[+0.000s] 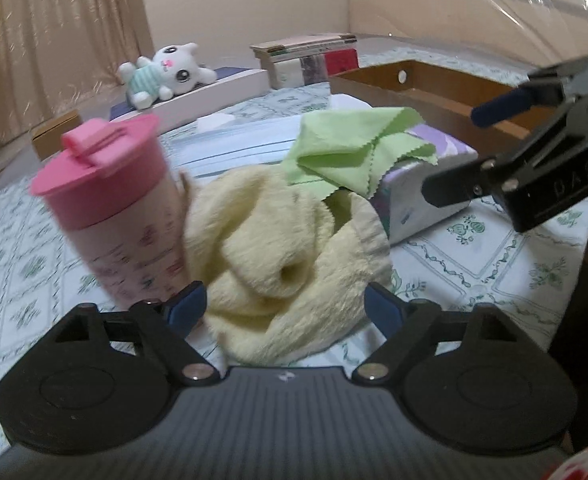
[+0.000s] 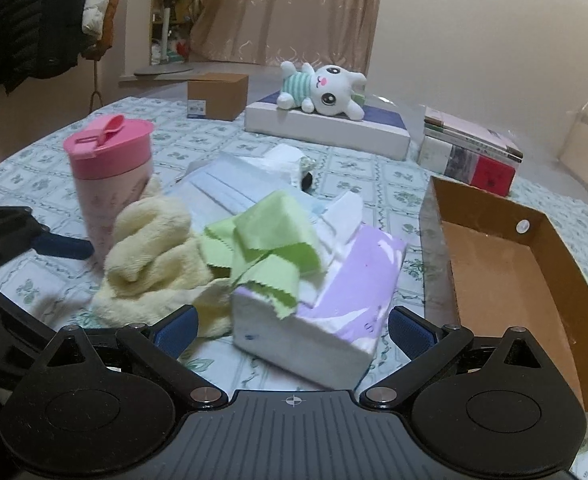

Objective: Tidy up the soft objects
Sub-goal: 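Grasp the cream towel with the left gripper while the right grasps the green cloth, then carry the towel and green cloth into the cardboard tray and release both, then grasp the blue face mask with the right gripper, then grasp the white mesh bag with the left gripper while the right holds the mask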

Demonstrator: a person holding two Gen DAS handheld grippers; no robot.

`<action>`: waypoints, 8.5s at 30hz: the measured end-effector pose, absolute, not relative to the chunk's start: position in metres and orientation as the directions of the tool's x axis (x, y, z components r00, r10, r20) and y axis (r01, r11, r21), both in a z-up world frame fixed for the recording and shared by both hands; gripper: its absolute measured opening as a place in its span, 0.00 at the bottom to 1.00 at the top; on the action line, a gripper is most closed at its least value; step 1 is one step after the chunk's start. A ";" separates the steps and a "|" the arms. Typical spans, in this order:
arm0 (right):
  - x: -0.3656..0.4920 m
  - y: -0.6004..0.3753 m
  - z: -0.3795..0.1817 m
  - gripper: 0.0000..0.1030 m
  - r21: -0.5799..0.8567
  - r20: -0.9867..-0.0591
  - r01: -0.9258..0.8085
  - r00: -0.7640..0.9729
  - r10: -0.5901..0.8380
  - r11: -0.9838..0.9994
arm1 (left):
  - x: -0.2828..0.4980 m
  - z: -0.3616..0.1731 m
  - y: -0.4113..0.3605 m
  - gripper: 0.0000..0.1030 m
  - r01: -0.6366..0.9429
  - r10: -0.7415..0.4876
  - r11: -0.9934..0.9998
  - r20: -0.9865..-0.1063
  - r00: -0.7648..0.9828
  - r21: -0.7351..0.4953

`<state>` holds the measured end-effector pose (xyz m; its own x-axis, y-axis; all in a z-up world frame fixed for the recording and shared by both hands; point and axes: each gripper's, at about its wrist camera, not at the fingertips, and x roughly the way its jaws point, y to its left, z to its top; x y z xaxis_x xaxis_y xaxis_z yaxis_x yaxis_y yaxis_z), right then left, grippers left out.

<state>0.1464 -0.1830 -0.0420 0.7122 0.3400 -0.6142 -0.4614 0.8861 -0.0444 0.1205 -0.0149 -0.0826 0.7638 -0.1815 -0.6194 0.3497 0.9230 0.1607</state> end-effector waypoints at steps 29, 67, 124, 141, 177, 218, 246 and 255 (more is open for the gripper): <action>0.183 -0.148 -0.046 0.03 -0.161 -0.584 -0.531 0.731 0.353 0.832 | 0.069 -0.025 0.037 0.19 0.141 -0.145 0.989 -0.608 0.781 -0.054; 0.124 -0.382 0.084 0.01 0.085 -0.353 -0.111 0.926 0.135 0.990 | 0.163 0.127 -0.143 0.17 0.499 -0.571 0.820 -0.336 0.749 -0.281; 0.096 -0.366 0.004 0.64 0.251 -0.570 -0.102 0.788 0.232 0.963 | 0.101 0.013 -0.076 0.55 0.224 -0.275 0.961 -0.606 0.746 -0.160; 0.081 -0.273 0.022 0.64 0.187 -0.572 -0.269 0.753 0.327 0.945 | 0.054 0.013 0.015 0.56 0.060 -0.138 0.987 -0.586 0.798 -0.151; 0.258 -0.073 -0.058 0.85 -0.342 -0.799 -0.850 0.487 0.352 0.400 | 0.154 0.036 0.135 0.68 0.321 -0.210 0.945 -0.641 0.738 0.059; 0.351 -0.054 -0.076 0.46 -0.107 -0.889 -0.952 0.221 0.401 0.287 | 0.323 0.036 0.165 0.72 0.473 -0.287 0.880 -0.749 0.597 0.040; 0.377 -0.163 0.005 0.01 0.054 -0.733 -0.648 0.491 0.471 0.759 | 0.409 -0.001 0.052 0.72 0.727 -0.330 0.686 -0.899 0.290 -0.017; 0.384 -0.174 -0.004 0.01 0.100 -0.710 -0.603 0.514 0.481 0.791 | 0.437 -0.036 0.021 0.46 0.775 -0.265 0.627 -0.957 0.118 -0.078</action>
<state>0.3839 -0.1745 -0.0043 0.5138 0.4814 -0.7101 -0.6031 0.7914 0.1001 0.4370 0.0208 -0.0363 0.1181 -0.2650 -0.9570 0.7747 0.6274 -0.0782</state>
